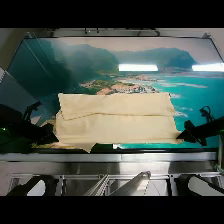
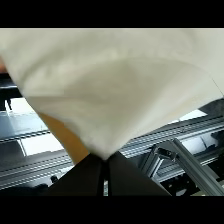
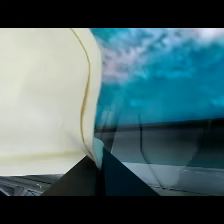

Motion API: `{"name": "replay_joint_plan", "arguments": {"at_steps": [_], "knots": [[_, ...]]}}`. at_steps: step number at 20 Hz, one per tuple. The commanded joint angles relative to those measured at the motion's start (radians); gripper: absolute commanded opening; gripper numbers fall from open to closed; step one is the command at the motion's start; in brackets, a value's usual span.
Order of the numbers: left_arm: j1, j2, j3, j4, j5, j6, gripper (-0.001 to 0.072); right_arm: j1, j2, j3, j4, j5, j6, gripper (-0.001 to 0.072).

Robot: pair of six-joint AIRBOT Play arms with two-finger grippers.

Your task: Fold the shirts.

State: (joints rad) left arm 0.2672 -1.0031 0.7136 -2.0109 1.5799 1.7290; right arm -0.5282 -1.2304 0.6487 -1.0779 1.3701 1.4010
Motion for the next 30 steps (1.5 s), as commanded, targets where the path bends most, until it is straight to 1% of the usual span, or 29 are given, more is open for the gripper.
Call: {"name": "replay_joint_plan", "arguments": {"at_steps": [1, 4, 5, 7, 10, 11, 13, 16, 19, 20, 25, 27, 30], "knots": [[0.062, 0.013, 0.005, 0.022, 0.016, 0.027, 0.0017, 0.000, 0.046, 0.006, -0.032, -0.019, 0.038, 0.0013], [0.042, 0.013, 0.006, 0.018, 0.018, 0.027, 0.0017, 0.000, 0.051, 0.006, 0.019, 0.032, -0.004, 0.0013], [0.026, 0.013, 0.011, 0.018, 0.017, 0.029, 0.0017, 0.000, 0.053, 0.006, 0.060, 0.047, -0.027, 0.0014], [-0.002, 0.012, 0.053, 0.018, 0.007, 0.037, 0.0017, 0.000, 0.058, 0.007, 0.182, 0.053, -0.085, 0.0013], [-0.021, -0.019, 0.196, 0.018, -0.025, 0.036, 0.0017, 0.000, 0.057, 0.045, 0.378, 0.014, -0.155, 0.0013], [-0.021, -0.055, 0.257, 0.018, -0.022, 0.036, 0.0017, 0.000, 0.057, 0.066, 0.422, -0.014, -0.164, 0.0013], [-0.021, -0.148, 0.360, 0.018, -0.009, 0.036, 0.0017, 0.001, 0.055, 0.092, 0.449, -0.087, -0.180, 0.0014], [-0.022, -0.317, 0.484, 0.018, -0.010, 0.042, 0.0017, 0.002, 0.008, 0.094, 0.481, -0.172, -0.257, 0.0015], [-0.044, -0.483, 0.602, 0.019, -0.043, 0.044, 0.0016, 0.003, -0.081, 0.094, 0.486, -0.239, -0.348, 0.0015], [-0.062, -0.539, 0.645, 0.019, -0.059, 0.044, 0.0016, 0.005, -0.117, 0.094, 0.502, -0.266, -0.394, 0.0015], [-0.131, -0.783, 0.832, 0.021, -0.084, 0.043, 0.0014, 0.027, -0.241, 0.094, 0.718, -0.348, -0.653, 0.0015], [-0.145, -0.858, 0.881, 0.021, -0.071, 0.043, 0.0013, 0.040, -0.271, 0.094, 0.758, -0.372, -0.710, 0.0015], [-0.153, -0.927, 0.918, 0.020, -0.064, 0.042, 0.0012, 0.061, -0.300, 0.094, 0.759, -0.376, -0.749, 0.0015]]}}
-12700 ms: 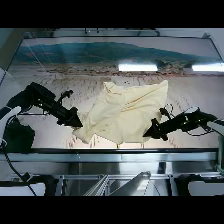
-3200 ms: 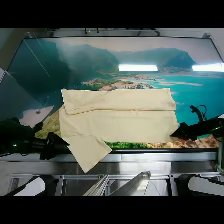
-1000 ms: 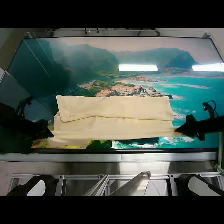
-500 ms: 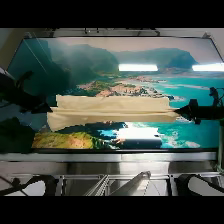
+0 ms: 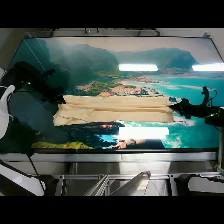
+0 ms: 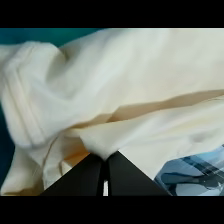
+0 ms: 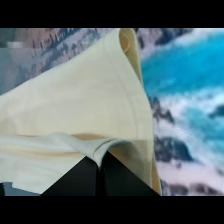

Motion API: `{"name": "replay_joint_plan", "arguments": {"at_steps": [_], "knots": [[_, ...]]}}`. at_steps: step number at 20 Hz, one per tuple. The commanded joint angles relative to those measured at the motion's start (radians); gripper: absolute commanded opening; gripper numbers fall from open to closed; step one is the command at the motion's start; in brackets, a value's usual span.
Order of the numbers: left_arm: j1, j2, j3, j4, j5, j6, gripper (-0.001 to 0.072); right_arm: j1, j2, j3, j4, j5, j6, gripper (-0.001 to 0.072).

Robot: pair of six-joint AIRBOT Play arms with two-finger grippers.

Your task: Fold the shirts.

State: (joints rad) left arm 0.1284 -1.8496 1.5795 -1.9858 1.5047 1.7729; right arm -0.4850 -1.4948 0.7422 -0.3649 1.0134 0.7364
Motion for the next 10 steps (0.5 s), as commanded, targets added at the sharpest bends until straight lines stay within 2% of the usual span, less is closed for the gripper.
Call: {"name": "replay_joint_plan", "arguments": {"at_steps": [1, 5, 6, 8, 9, 10], "knots": [[-0.019, -0.091, 0.057, -0.005, 0.009, -0.002, 0.0012, 0.026, -0.040, 0.000, 0.044, -0.022, -0.087, 0.0015], [-0.020, -0.093, 0.058, -0.026, 0.007, -0.002, 0.0015, 0.045, -0.044, 0.000, 0.021, -0.026, -0.086, 0.0016], [-0.019, -0.092, 0.058, -0.046, 0.021, -0.001, 0.0048, 0.048, -0.043, 0.000, 0.006, -0.021, -0.083, 0.0025], [-0.004, -0.080, 0.058, -0.107, 0.063, -0.001, 0.0672, 0.040, -0.034, 0.015, -0.088, 0.007, -0.032, 0.0332], [0.007, -0.065, 0.058, -0.141, 0.076, -0.001, 0.0718, 0.027, -0.018, 0.044, -0.181, 0.045, 0.029, 0.0361], [0.021, -0.046, 0.058, -0.168, 0.081, -0.001, 0.0717, 0.013, 0.005, 0.081, -0.274, 0.087, 0.088, 0.0361]]}}
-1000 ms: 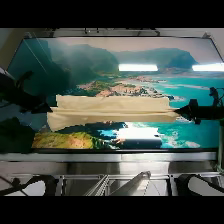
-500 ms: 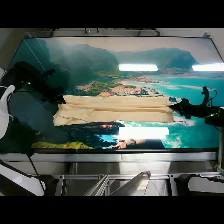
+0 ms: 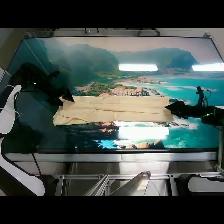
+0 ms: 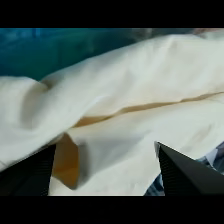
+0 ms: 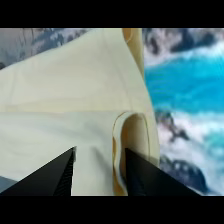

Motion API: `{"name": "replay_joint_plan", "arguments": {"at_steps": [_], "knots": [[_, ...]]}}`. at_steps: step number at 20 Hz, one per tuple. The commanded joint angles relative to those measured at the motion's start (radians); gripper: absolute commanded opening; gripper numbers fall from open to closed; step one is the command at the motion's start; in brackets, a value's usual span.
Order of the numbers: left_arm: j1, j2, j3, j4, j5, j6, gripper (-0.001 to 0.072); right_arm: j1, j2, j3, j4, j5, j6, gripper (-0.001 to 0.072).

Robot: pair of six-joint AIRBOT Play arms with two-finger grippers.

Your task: Fold the shirts.

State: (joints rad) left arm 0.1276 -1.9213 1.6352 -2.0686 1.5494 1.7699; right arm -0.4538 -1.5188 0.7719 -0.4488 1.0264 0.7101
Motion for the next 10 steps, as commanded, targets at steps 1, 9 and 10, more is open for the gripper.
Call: {"name": "replay_joint_plan", "arguments": {"at_steps": [1, 9, 10], "knots": [[0.041, 0.050, 0.003, -0.111, 0.037, 0.003, 0.0716, -0.031, 0.061, 0.093, -0.284, 0.105, 0.179, 0.0393], [0.108, 0.190, 0.002, -0.133, 0.027, 0.016, 0.0696, -0.011, -0.021, 0.199, -0.374, 0.087, 0.364, 0.0688], [0.101, 0.192, 0.002, -0.133, 0.036, 0.016, 0.0696, -0.001, -0.055, 0.199, -0.354, 0.094, 0.364, 0.0686]]}}
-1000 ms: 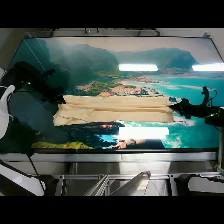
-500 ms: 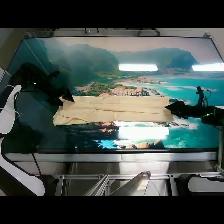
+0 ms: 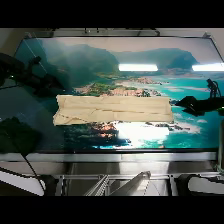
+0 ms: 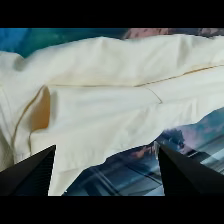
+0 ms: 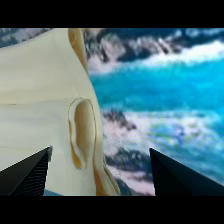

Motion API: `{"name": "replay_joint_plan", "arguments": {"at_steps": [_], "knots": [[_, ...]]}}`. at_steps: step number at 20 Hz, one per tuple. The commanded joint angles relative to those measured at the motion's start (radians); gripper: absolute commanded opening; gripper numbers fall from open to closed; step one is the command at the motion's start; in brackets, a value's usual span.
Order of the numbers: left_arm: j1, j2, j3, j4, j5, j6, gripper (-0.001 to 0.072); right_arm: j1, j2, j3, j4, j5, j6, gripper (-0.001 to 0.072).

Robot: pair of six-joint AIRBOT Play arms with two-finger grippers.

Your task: Fold the shirts.

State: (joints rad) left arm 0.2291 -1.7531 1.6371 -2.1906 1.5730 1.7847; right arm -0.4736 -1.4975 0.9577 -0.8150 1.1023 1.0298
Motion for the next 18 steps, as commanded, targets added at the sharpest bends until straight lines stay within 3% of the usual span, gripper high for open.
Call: {"name": "replay_joint_plan", "arguments": {"at_steps": [1, 2, 3, 6, 8, 9, 10, 11, 12, 13, 14, 18], "knots": [[-0.013, 0.023, 0.000, -0.011, 0.021, 0.002, 0.0696, 0.030, -0.111, 0.013, 0.043, 0.029, 0.039, 0.0678], [-0.027, 0.023, 0.000, -0.011, 0.021, 0.002, 0.0696, 0.044, -0.141, 0.013, 0.074, 0.041, 0.019, 0.0536], [-0.046, 0.023, 0.000, -0.011, 0.019, 0.002, 0.0696, 0.061, -0.164, 0.013, 0.105, 0.055, -0.010, 0.0486], [-0.098, 0.023, 0.000, -0.011, -0.007, 0.002, 0.0696, 0.123, -0.224, 0.018, 0.166, 0.052, -0.013, 0.0469], [-0.149, 0.021, 0.000, -0.011, -0.056, 0.002, 0.0696, 0.158, -0.251, 0.048, 0.189, 0.054, -0.021, 0.0337], [-0.179, 0.016, 0.000, -0.010, -0.087, 0.002, 0.0696, 0.167, -0.253, 0.063, 0.191, 0.054, -0.021, 0.0218], [-0.213, 0.008, 0.000, -0.011, -0.113, 0.002, 0.0696, 0.172, -0.252, 0.078, 0.192, 0.055, -0.028, 0.0019], [-0.250, -0.006, 0.000, -0.011, -0.135, 0.001, 0.0665, 0.172, -0.249, 0.094, 0.191, 0.068, -0.028, 0.0015], [-0.298, -0.027, 0.000, -0.011, -0.151, 0.002, 0.0402, 0.169, -0.246, 0.111, 0.187, 0.090, -0.036, 0.0014], [-0.350, -0.057, 0.000, -0.010, -0.170, 0.003, 0.0039, 0.162, -0.240, 0.127, 0.183, 0.117, -0.035, 0.0014], [-0.400, -0.090, 0.000, -0.011, -0.190, 0.004, 0.0008, 0.149, -0.231, 0.143, 0.182, 0.145, -0.035, 0.0014], [-0.620, -0.232, 0.010, -0.010, -0.313, 0.003, 0.0008, 0.074, -0.179, 0.221, 0.181, 0.308, -0.035, 0.0014]]}}
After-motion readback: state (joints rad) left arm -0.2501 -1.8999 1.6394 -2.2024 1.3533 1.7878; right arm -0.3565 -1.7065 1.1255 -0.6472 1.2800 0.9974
